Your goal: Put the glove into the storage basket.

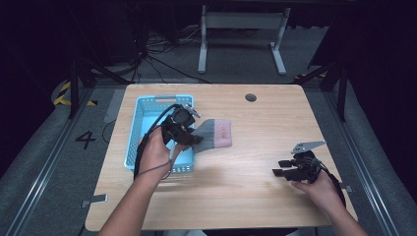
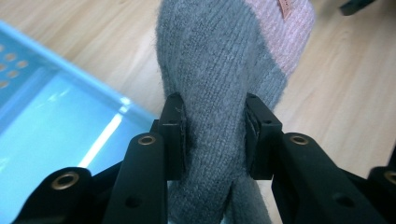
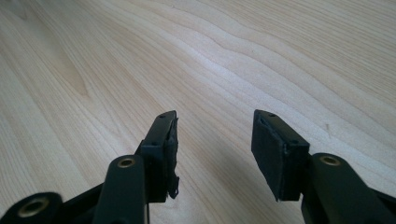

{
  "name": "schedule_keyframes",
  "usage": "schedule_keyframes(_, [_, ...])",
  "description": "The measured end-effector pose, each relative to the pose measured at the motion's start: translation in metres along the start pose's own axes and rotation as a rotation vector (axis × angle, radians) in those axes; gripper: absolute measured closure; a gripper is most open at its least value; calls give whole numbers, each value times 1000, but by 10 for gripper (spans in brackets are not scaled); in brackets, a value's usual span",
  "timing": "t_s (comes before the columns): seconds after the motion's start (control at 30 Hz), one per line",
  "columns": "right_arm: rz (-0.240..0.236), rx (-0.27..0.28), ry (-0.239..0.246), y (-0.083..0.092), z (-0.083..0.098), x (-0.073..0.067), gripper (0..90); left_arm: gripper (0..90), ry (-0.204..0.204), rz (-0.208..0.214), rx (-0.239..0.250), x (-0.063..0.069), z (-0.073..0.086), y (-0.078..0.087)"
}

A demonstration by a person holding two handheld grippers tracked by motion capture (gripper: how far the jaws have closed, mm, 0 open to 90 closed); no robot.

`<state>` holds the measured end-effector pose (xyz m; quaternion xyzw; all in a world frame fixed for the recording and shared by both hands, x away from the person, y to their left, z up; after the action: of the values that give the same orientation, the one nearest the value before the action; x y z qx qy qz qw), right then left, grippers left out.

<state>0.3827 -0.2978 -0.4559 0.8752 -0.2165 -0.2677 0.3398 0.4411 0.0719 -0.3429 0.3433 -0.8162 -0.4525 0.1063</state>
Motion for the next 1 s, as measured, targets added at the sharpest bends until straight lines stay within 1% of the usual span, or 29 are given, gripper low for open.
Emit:
schedule_keyframes(0.1, [-2,1,-4,-1,0,0,515,660,22,-15,-1,-17,4,3])
schedule_keyframes(0.23, [-9,-3,6,-3,-4,1,515,660,47,-31,-10,-36,12,6])
schedule_keyframes(0.37, [-18,-6,21,-7,-11,1,515,660,59,-51,-16,-53,19,9])
schedule_keyframes(0.47, [-27,-15,30,-12,-14,0,515,660,60,-62,-21,-65,24,9])
schedule_keyframes(0.63, [-34,-23,38,-16,-17,-1,514,660,69,-83,-41,-82,29,9])
schedule_keyframes(0.7, [-37,-27,35,-17,-16,-2,513,660,73,-82,-43,-89,31,8])
schedule_keyframes(0.8, [-35,-29,35,-17,-15,-3,512,660,72,-86,-63,-99,35,5])
schedule_keyframes(0.87, [-37,-31,37,-17,-14,-4,512,660,73,-72,-75,-106,38,2])
schedule_keyframes(0.93, [-36,-32,35,-18,-13,-5,512,660,72,-70,-80,-110,42,0])
schedule_keyframes(1.0, [-37,-36,35,-18,-12,-6,512,659,71,-56,-107,-114,45,-5])
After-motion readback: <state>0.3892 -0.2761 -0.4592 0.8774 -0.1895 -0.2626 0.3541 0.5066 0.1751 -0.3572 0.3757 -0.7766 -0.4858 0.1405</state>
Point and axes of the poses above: each handheld gripper's, and its own axes: y roughly backward along the jaws, z roughly out of its underside, x roughly to its right, the point moved 4 cm from there along -y, roughly forward along the jaws, and after that the axes turned 14 degrees about -z, right-handed, at the moved point
